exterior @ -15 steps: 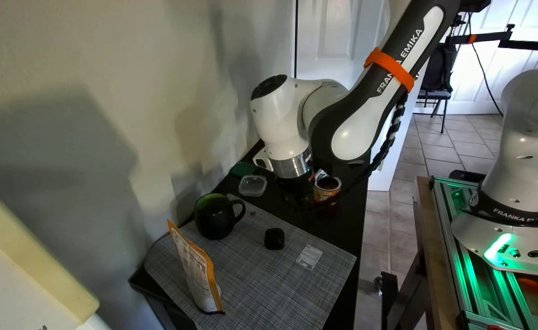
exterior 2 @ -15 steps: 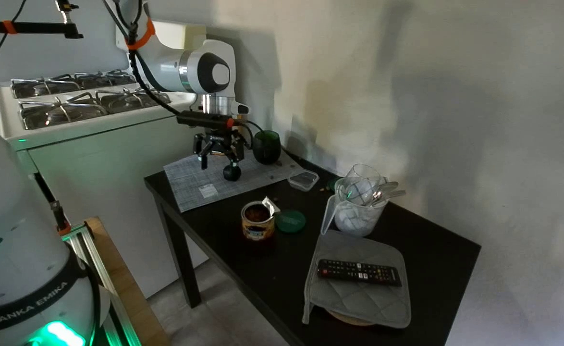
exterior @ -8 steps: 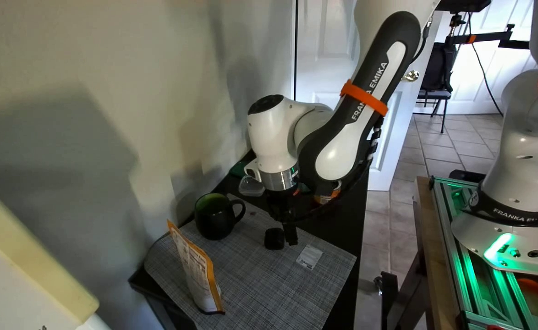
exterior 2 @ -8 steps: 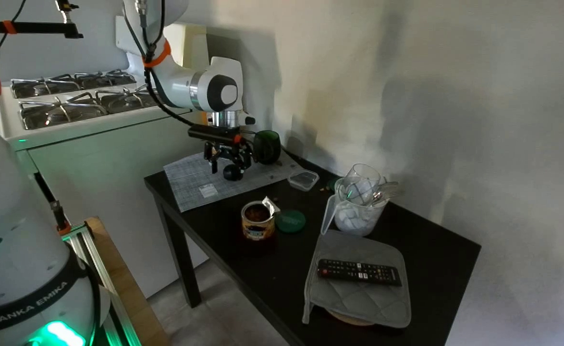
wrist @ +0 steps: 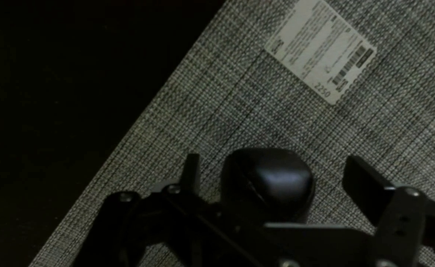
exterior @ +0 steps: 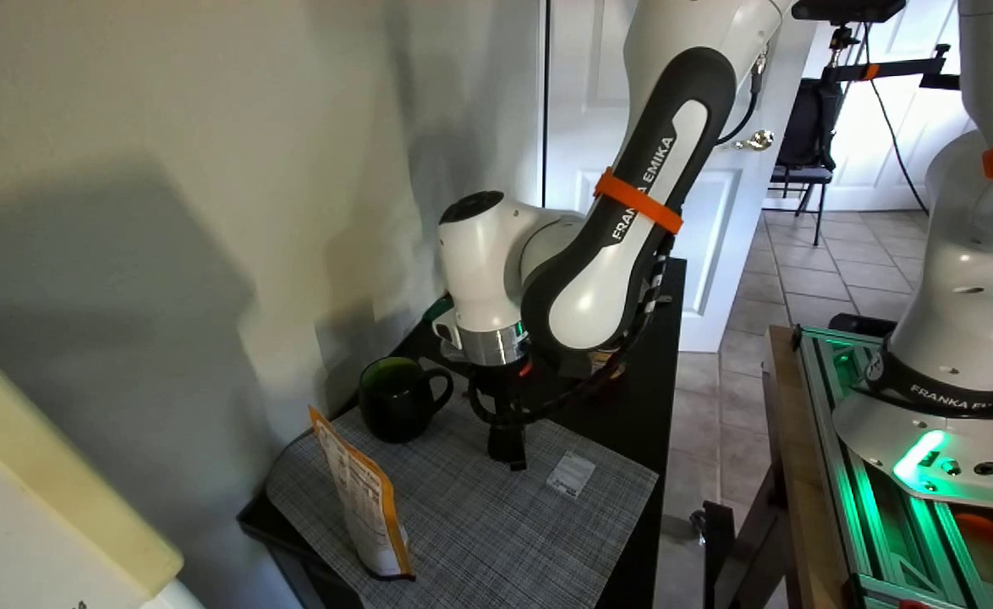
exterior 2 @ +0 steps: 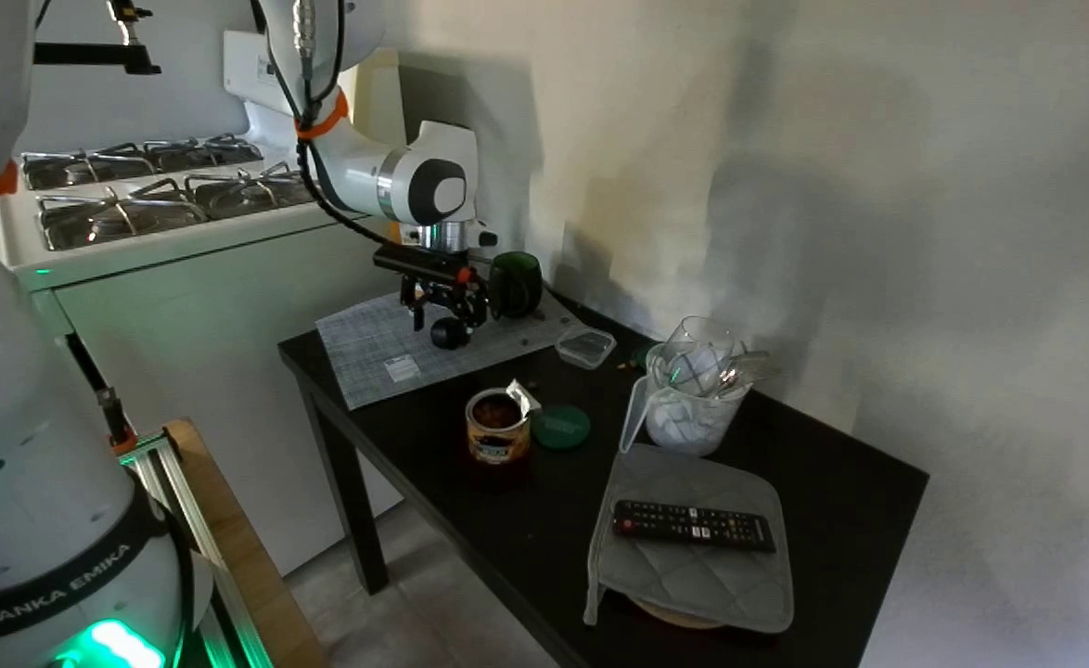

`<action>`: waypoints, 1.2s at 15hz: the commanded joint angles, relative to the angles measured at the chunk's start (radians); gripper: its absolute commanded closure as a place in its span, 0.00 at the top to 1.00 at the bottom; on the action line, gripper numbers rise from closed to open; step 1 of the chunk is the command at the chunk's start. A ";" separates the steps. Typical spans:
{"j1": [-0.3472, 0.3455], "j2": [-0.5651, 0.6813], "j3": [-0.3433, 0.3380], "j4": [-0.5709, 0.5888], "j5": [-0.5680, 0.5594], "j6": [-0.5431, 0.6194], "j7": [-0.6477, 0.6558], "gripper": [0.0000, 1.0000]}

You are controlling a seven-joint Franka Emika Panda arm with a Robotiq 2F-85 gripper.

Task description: Pick the black object on the paper and drop it in the wine glass inside the clear jar

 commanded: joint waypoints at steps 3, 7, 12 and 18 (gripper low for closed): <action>0.013 0.044 -0.007 0.037 0.006 0.034 -0.010 0.68; 0.030 0.035 -0.012 0.040 -0.009 0.028 0.004 0.42; 0.067 -0.075 -0.023 -0.017 -0.045 0.004 0.040 0.22; 0.055 -0.286 -0.088 -0.119 -0.101 0.086 0.176 0.21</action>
